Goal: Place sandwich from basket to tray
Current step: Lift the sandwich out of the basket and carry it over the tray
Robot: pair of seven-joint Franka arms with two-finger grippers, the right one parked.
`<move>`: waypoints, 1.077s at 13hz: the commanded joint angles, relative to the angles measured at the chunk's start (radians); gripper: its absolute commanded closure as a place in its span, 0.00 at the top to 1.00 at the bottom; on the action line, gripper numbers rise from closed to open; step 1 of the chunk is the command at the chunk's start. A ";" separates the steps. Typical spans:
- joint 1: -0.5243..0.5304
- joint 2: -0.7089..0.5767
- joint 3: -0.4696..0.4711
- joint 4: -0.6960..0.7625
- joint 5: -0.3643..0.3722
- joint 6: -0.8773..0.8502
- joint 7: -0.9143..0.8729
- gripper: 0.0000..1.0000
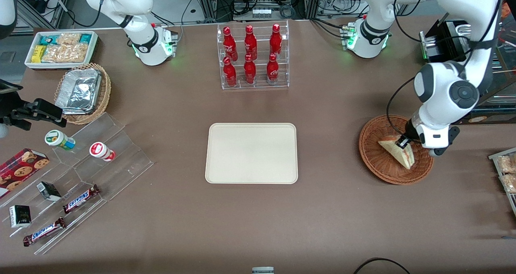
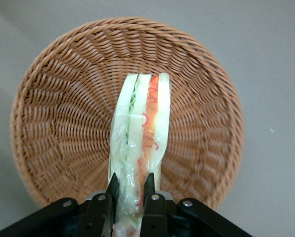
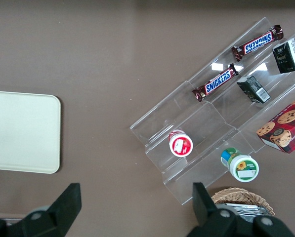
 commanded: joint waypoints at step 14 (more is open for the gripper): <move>-0.591 0.239 0.003 0.499 0.014 -0.213 -0.053 0.00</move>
